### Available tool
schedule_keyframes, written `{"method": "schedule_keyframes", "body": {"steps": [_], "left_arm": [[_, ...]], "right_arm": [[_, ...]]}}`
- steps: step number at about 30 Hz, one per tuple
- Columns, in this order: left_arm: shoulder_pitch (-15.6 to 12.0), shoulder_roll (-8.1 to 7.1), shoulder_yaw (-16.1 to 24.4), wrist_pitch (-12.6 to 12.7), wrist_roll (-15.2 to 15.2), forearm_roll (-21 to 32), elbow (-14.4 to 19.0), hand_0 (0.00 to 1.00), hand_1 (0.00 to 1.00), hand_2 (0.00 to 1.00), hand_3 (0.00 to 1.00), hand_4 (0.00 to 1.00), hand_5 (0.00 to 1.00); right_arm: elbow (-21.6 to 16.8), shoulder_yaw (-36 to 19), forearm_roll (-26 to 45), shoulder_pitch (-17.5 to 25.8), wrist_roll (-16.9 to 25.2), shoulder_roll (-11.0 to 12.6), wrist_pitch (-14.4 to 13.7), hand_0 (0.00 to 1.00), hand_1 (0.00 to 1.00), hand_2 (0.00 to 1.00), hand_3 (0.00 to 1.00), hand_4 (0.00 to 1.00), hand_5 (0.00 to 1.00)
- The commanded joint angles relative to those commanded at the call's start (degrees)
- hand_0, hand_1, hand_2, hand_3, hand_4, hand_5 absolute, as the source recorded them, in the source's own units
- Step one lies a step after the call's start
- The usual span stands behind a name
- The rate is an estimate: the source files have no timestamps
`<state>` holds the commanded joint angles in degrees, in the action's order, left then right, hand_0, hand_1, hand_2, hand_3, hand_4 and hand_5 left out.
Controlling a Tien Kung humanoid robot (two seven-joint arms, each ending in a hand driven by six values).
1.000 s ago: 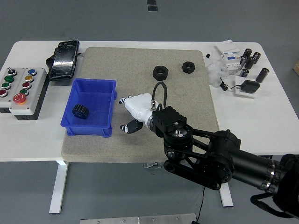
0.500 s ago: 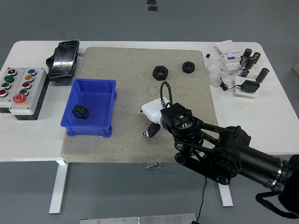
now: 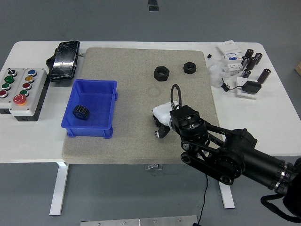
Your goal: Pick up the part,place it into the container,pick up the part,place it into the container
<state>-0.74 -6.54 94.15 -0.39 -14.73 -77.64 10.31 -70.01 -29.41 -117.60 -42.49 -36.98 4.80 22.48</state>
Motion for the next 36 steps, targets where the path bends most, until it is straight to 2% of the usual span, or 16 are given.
{"method": "schedule_keyframes", "body": {"steps": [3, 4, 9, 10, 15, 20, 26, 30, 33, 34, 36], "left_arm": [[0.0, 0.02, 0.0, 0.0, 0.1, 0.1, 0.0, 0.615, 0.516, 0.554, 0.665, 0.623, 0.504], [0.0, 0.02, 0.0, -0.1, 0.1, 0.1, 0.0, 0.616, 0.517, 0.561, 0.688, 0.653, 0.582], [0.0, -0.05, -0.1, -0.1, 0.2, 0.3, 0.0, 0.616, 0.517, 0.561, 0.688, 0.653, 0.582], [0.0, -0.06, -0.1, -0.1, 0.2, 0.2, 0.0, 0.616, 0.517, 0.562, 0.682, 0.645, 0.563], [0.0, -0.04, -0.1, -0.1, 0.1, 0.3, 0.0, 0.616, 0.517, 0.562, 0.682, 0.645, 0.563], [0.0, -0.04, -0.2, -0.1, 0.1, 0.4, 0.0, 0.616, 0.517, 0.562, 0.683, 0.646, 0.566], [0.0, -0.08, -0.5, -0.1, 0.1, 0.6, 0.0, 0.616, 0.515, 0.562, 0.683, 0.644, 0.562], [0.1, -0.01, -1.0, -0.1, 0.2, 1.0, 0.0, 0.616, 0.515, 0.559, 0.672, 0.623, 0.534], [0.1, 0.02, -1.1, -0.1, 0.1, 1.0, 0.0, 0.616, 0.515, 0.559, 0.672, 0.623, 0.534], [0.1, 0.02, -1.0, -0.1, 0.1, 1.0, 0.0, 0.616, 0.515, 0.562, 0.686, 0.654, 0.579], [0.0, 0.01, -0.9, 0.0, 0.0, 0.9, 0.0, 0.616, 0.515, 0.562, 0.686, 0.654, 0.579]], "right_arm": [[0.1, 0.1, -0.2, 0.0, 0.0, 0.0, -0.6, 0.295, 0.515, 0.583, 0.647, 0.323, 0.192], [0.1, 0.2, -0.1, -0.1, 0.0, 0.0, -0.7, 0.279, 0.475, 0.461, 0.603, 0.306, 0.074], [0.7, 0.7, 0.5, 0.0, 0.0, -0.2, -1.5, 0.279, 0.475, 0.461, 0.603, 0.306, 0.074], [0.9, 0.8, 0.5, 0.0, 0.0, -0.2, -1.7, 0.268, 0.454, 0.365, 0.583, 0.348, 0.06], [1.3, 0.7, 0.2, -0.1, 0.0, -0.1, -2.9, 0.268, 0.454, 0.365, 0.583, 0.348, 0.06], [-0.4, 0.2, -1.6, -0.8, 0.0, 0.1, -4.9, 0.268, 0.457, 0.369, 0.58, 0.337, 0.038], [-1.8, 0.7, -4.7, -2.7, 0.0, -1.2, -11.1, 0.268, 0.459, 0.362, 0.573, 0.331, 0.026], [-2.2, 2.4, -5.9, -3.4, 0.0, -2.4, -16.9, 0.297, 0.477, 0.374, 0.577, 0.344, 0.007], [-2.2, 4.1, -4.2, -3.6, 0.0, -2.9, -21.9, 0.297, 0.477, 0.374, 0.577, 0.344, 0.007], [-2.1, 4.8, -3.2, -3.7, 0.0, -3.1, -23.4, 0.42, 0.564, 0.512, 0.584, 0.345, 0.002], [-2.0, 6.1, -1.1, -3.8, 0.0, -3.3, -26.7, 0.42, 0.564, 0.512, 0.584, 0.345, 0.002]]}}
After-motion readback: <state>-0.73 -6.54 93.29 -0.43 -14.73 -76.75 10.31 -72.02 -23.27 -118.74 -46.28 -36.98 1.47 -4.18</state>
